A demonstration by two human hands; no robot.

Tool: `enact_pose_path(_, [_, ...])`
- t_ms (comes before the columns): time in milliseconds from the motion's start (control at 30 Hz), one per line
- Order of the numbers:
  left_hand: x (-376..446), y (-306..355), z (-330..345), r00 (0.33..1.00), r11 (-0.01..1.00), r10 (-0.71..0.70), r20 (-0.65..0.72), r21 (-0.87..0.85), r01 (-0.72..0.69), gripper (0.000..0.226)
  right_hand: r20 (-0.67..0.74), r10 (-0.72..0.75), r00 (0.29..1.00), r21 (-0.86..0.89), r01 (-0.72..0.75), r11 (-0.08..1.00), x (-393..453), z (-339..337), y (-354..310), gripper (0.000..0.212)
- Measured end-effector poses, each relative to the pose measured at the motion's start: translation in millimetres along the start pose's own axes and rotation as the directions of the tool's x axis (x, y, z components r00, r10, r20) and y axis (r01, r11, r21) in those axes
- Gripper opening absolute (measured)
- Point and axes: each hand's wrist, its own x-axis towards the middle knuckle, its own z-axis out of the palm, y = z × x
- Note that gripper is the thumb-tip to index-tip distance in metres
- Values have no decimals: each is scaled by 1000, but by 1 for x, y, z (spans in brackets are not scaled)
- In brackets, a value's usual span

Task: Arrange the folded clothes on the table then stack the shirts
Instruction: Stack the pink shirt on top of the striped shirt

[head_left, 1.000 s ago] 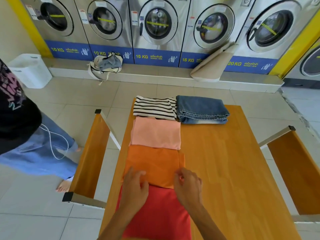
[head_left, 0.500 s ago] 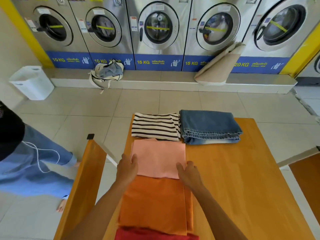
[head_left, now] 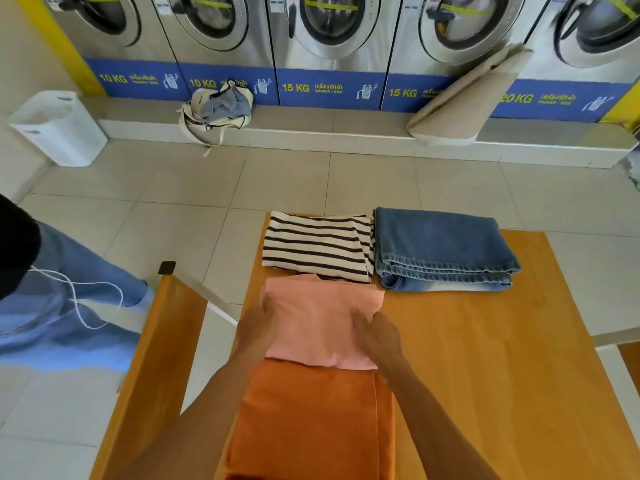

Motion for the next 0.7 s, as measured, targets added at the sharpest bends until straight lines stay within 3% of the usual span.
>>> enact_pose_path(133, [7,0,1,1000,999,16,-12,35,-16,62,-22,-41,999,-1,41,999,-3,-4,0,49])
enact_pose_path(367, [3,11,-12,947,954,277,-163,-75,-292,41,-49,-240,970,210,245,947,-21,-33,-13,36])
enact_pose_path(467, [5,40,-29,907,919,354,-228,-97,-383,43,-81,-303,950,289,313,905,-17,-58,-43,34])
enact_pose_path(700, [49,117,-62,856,865,416,-307,-156,-476,52,-139,-397,907,253,420,871,39,-86,-117,41])
